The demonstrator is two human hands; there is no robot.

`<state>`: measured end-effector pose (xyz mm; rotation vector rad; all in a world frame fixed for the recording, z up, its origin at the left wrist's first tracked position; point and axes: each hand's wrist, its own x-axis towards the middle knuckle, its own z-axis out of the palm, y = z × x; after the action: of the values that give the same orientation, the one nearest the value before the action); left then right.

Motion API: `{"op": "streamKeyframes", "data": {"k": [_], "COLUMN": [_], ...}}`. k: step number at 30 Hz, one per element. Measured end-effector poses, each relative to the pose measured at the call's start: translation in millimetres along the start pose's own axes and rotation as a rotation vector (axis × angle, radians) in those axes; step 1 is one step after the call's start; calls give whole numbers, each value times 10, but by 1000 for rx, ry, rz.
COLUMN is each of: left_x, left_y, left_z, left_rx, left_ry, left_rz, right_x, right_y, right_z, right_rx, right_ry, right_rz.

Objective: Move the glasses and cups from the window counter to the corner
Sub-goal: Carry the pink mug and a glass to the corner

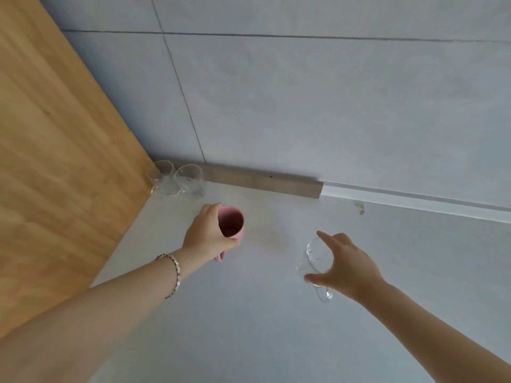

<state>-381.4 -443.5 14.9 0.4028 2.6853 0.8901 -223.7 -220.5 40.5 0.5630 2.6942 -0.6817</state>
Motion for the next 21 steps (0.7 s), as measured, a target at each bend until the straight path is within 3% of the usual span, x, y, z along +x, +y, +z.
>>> {"op": "streamKeyframes", "data": {"k": [10,21], "left_x": [1328,1539], "left_y": [-266,-319], "left_z": [-238,-235], "left_rx": [103,147], "left_ry": [36,-50], "left_rz": [25,108], "right_x": [734,1781], "right_y": [-569,-1143], "right_z": [260,306], "right_rx": [-19,19], "right_ry": [27,122], "right_rz": [61,101]}}
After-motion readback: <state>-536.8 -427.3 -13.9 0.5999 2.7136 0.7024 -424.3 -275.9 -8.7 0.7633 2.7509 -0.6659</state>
